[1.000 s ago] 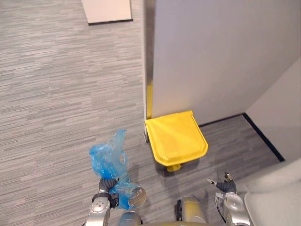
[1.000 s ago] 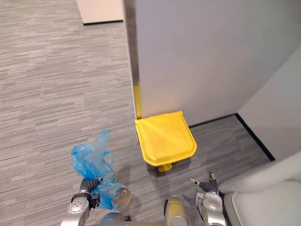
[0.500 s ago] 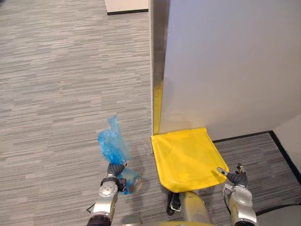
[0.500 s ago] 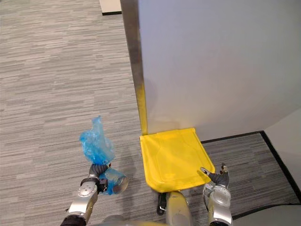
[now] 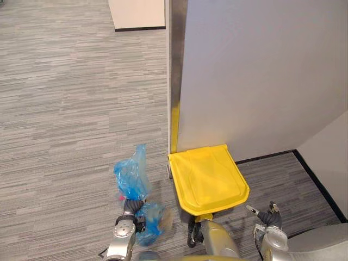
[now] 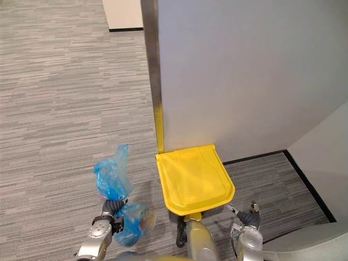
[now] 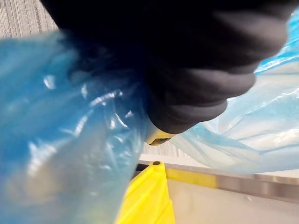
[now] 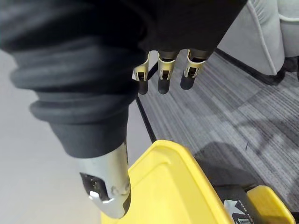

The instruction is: Gather rubbish on tea table into small bin, then transfer packed bag to large trash can.

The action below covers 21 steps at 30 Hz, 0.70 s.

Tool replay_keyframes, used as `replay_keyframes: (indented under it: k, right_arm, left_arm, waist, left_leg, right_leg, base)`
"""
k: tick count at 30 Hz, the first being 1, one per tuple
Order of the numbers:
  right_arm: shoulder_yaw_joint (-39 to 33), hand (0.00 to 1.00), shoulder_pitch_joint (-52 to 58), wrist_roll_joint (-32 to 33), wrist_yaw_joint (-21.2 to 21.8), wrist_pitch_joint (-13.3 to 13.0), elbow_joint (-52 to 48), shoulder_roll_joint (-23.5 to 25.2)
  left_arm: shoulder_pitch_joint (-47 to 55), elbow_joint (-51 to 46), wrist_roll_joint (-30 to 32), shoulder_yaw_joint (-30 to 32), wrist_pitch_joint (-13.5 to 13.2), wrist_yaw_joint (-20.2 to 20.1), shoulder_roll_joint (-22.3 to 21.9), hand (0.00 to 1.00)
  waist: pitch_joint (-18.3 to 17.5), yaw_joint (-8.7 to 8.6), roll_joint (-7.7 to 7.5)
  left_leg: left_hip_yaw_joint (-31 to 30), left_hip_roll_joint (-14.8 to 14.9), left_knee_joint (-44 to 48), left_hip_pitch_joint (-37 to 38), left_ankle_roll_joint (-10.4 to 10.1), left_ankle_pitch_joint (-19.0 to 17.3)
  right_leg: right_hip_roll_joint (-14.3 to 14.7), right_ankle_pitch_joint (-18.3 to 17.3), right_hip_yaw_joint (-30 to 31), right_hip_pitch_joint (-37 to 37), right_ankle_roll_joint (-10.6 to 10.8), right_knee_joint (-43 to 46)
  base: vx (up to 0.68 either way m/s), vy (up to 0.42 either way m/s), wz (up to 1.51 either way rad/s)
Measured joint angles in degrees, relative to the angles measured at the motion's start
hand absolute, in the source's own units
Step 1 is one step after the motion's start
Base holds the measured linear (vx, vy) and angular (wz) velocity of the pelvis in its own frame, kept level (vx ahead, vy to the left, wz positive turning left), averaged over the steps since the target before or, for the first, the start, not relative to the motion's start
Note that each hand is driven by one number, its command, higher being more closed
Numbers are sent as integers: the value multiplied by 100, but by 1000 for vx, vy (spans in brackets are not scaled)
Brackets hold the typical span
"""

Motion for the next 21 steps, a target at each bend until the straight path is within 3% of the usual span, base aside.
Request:
replay_keyframes:
  k: [3, 4, 5, 6, 7, 9, 10, 11, 12, 13, 14, 15, 16, 18, 21]
  right_arm:
    - [115, 0, 67, -83, 18, 0, 0, -4]
    - [213, 0, 93, -84, 71, 2, 0, 20]
    - [230, 0, 47, -84, 107, 4, -9, 56]
    - [245, 0, 65, -84, 114, -1, 2, 89]
    - [237, 0, 150, -84, 112, 5, 18, 88]
    - [248, 0, 146, -85, 113, -3, 19, 85]
    - [298, 0, 104, -85, 110, -21, 46, 76]
    - [351, 0, 93, -85, 110, -21, 70, 59]
    - [430, 0, 75, -86, 110, -23, 151, 43]
    - [463, 0, -16, -86, 107, -18, 341, -104]
    - [464, 0, -104, -86, 104, -23, 506, -169]
    - [465, 0, -138, -87, 101, -25, 562, -182]
    - [464, 0, -376, -84, 102, -26, 950, -287]
    - [465, 0, -399, -83, 95, -27, 1118, -375]
    - [458, 0, -423, -81, 92, -25, 1245, -447]
  left_arm:
    - [6, -2, -1, 2, -1, 6, 2, 100]
    - [29, -5, -1, 28, -2, 12, 19, 100]
    - [72, -21, -2, 52, 2, 14, -6, 100]
    - [112, -22, -9, 94, -3, 21, 9, 100]
    - [139, -21, -9, 93, 12, 26, 24, 100]
    - [141, -28, -12, 83, 12, 24, 33, 100]
    - [196, -42, -15, 81, 12, 22, 35, 100]
    - [227, -56, -15, 80, 12, 20, 35, 100]
    - [240, -62, -14, 84, 19, 18, 42, 100]
    - [233, -3, -14, 78, 64, 18, -98, 100]
    - [287, -3, -15, 64, 61, -13, -203, 100]
    - [300, -3, -18, 71, 57, -9, -222, 100]
    - [281, 70, -23, 80, 54, -8, -228, 100]
    - [176, 173, -116, 78, 53, -8, -225, 100]
    - [117, 236, -133, 73, 53, -17, -179, 100]
  waist:
    - [14, 5, -50]
    - [39, 62, -151]
    - [53, 84, -29]
    - [33, 95, -92]
    - [-9, 97, -176]
    - [-60, 158, -238]
    - [-127, 157, -309]
    - [-170, 154, -359]
    - [-272, 164, -519]
    - [-338, 165, -243]
    - [-403, 189, -121]
    - [-414, 188, -114]
    - [-479, 133, -6]
    - [-481, 122, 16]
    - [-455, 32, 53]
  left_leg:
    - [-5, -18, 221, -225, -15, -184]
    - [-3, -14, 290, -323, 9, -148]
    - [60, 59, 256, -373, 10, -63]
    - [75, 66, 258, -462, -9, 10]
    - [37, 72, 254, -554, -23, 112]
    - [1, 109, 234, -692, -89, 229]
    - [15, 116, 200, -805, -172, 312]
    - [21, 118, 202, -861, -205, 330]
    - [31, 114, 212, -972, -279, 364]
    - [-70, 258, 81, -1119, -352, 450]
    - [-118, 275, -208, -1124, -251, 541]
    - [-126, 265, -291, -1125, -200, 595]
    - [-156, 122, -812, -1123, 22, 1131]
    - [-165, 83, -1080, -1131, -7, 1543]
    - [-354, 87, -1151, -1125, 7, 1750]
  right_leg:
    - [-98, 246, -49, -1, 116, -207]
    - [-101, 428, -3, 41, 392, -502]
    - [-86, 484, -14, 42, 487, -554]
    - [-164, 90, 60, -153, 331, 227]
    - [-314, -423, 159, -205, 330, 1352]
    - [-513, -1050, 278, -92, 436, 2204]
    - [-742, -1515, 398, 125, 642, 2436]
    - [-821, -1702, 451, 219, 752, 2364]
    - [-765, -2102, 481, 362, 807, 1858]
    - [-431, -2057, 380, 510, 537, 1217]
    - [-223, -1806, 422, 513, 419, 804]
    - [-189, -1747, 429, 515, 414, 707]
    - [-84, -1394, 470, 549, 322, 157]
    - [-71, -1169, 417, 628, 270, -210]
    - [-50, -940, 228, 947, 228, -641]
  base:
    - [-239, 21, 11]
    - [-292, 27, -4]
    - [-358, -5, -13]
    - [-285, -53, 3]
    - [-273, -61, 11]
    - [-193, -121, 3]
    - [-129, -192, -10]
    - [-66, -201, -15]
    - [-16, -260, -11]
    - [-13, -234, -30]
    - [-16, -201, -30]
    - [-39, -100, -44]
    - [-39, -104, -21]
    - [-28, -89, 3]
    - [-13, -25, 31]
